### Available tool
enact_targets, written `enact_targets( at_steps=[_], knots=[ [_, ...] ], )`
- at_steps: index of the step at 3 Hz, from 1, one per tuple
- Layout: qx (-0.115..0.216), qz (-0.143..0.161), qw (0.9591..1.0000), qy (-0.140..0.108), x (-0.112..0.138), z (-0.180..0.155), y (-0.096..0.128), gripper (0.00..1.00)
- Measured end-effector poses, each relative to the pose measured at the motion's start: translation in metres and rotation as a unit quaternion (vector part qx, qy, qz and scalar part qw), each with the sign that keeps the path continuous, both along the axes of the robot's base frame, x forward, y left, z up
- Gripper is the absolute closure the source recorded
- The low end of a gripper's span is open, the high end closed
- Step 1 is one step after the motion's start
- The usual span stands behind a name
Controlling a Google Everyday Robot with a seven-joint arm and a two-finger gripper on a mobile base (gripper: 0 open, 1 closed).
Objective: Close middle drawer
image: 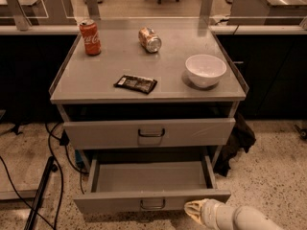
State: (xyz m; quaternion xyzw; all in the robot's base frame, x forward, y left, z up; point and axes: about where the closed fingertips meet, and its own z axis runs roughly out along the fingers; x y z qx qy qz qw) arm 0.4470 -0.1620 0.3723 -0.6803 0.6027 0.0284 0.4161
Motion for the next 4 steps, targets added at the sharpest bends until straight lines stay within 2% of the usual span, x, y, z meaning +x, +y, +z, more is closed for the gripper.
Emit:
enact_targets(
  at_steps=[2, 4],
  knots=[
    [-0.001, -0.013, 0.9991, -0.040, 0.039, -0.006, -0.001, 1.00],
    [-0.001, -0.032, 0.9974, -0.065, 0.083, -0.010, -0.004, 1.00]
  ],
)
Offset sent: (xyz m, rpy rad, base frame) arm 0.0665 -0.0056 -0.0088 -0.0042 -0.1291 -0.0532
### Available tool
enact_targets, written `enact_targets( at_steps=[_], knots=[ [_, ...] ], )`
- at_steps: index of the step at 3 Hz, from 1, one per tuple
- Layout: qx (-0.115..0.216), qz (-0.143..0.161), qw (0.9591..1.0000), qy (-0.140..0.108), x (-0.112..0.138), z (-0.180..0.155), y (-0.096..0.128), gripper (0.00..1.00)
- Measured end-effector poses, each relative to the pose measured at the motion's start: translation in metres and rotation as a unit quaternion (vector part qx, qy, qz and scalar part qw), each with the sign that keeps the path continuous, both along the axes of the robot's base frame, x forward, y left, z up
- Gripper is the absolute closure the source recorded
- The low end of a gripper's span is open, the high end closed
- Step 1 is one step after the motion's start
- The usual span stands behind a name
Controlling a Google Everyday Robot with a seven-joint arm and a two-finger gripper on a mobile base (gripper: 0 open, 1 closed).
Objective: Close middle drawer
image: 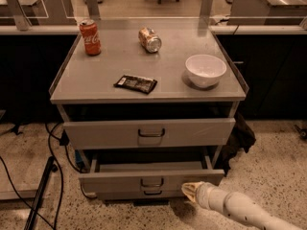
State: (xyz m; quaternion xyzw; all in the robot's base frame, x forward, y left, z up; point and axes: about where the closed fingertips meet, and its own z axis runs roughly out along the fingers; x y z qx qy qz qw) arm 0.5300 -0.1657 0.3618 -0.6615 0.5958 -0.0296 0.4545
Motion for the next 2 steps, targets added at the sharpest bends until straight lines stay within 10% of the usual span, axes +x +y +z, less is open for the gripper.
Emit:
enact_targets(
  at_steps=[2],
  knots=[
    [0.001, -0.018, 0.9997, -0.015, 0.040, -0.003, 0.000, 1.00]
  ],
)
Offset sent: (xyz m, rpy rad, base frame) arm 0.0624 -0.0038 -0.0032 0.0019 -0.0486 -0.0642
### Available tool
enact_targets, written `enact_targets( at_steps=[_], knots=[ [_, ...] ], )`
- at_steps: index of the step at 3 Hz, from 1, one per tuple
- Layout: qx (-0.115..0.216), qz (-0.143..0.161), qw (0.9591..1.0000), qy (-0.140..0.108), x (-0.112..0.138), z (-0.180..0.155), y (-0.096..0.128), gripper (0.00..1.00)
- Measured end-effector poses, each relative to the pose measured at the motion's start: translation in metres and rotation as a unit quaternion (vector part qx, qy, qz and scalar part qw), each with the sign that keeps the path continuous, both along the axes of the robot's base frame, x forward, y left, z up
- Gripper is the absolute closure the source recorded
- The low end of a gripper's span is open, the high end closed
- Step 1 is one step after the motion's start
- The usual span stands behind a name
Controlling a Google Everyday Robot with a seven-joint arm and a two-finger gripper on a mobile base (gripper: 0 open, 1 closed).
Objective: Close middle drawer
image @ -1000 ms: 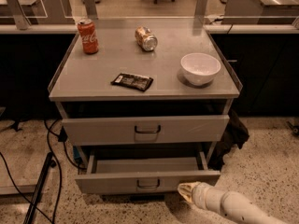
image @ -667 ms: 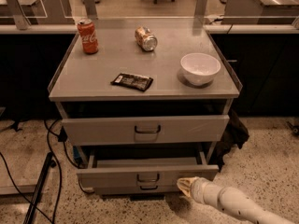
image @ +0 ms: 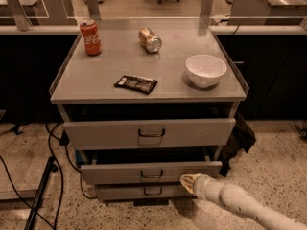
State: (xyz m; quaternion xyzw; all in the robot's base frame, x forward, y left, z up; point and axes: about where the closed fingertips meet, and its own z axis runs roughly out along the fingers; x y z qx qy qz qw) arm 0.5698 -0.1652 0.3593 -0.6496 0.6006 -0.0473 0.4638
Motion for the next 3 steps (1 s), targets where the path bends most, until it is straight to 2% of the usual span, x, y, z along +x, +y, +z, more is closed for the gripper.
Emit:
enact_targets(
  at_steps=[2, 3],
  knots=[
    [0.001, -0.012, 0.9999, -0.003, 0.028, -0.005, 0.002, 1.00],
    [-0.001, -0.012, 0.9999, 0.000, 0.033, -0.007, 0.004, 1.00]
  ],
)
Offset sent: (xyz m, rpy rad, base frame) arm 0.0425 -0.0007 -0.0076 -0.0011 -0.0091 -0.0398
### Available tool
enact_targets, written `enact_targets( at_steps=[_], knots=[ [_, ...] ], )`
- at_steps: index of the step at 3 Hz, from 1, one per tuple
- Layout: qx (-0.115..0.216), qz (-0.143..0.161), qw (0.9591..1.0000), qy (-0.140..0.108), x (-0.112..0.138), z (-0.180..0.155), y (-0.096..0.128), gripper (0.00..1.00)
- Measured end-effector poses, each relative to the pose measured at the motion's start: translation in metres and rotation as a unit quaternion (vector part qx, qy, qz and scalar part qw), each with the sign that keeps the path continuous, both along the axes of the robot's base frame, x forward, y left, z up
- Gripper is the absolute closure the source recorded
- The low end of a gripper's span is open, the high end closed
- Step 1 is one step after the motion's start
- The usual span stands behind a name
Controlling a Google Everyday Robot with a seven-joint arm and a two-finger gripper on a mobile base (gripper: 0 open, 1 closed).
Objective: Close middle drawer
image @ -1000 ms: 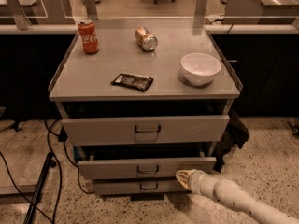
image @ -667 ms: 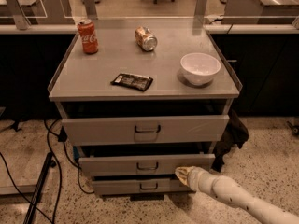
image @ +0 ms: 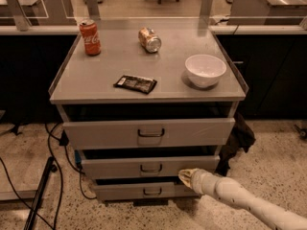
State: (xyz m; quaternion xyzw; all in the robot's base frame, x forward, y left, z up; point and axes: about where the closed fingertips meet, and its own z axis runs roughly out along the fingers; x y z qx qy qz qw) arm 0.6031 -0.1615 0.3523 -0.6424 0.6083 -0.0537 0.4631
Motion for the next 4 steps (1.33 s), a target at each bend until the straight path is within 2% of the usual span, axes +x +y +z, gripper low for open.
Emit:
enact_targets(
  at_steps=[1, 2, 3, 4],
  knots=[
    [-0.009, 0.011, 0.9998, 0.013, -0.003, -0.002, 0.001, 1.00],
    [-0.009, 0.037, 0.9976, 0.057, -0.033, 0.000, -0.002, 1.00],
    [-0.001, 0.068, 0.9900, 0.123, -0.087, 0.002, -0.007, 1.00],
    [0.017, 0.102, 0.9720, 0.211, -0.155, 0.012, -0.003, 1.00]
  ],
)
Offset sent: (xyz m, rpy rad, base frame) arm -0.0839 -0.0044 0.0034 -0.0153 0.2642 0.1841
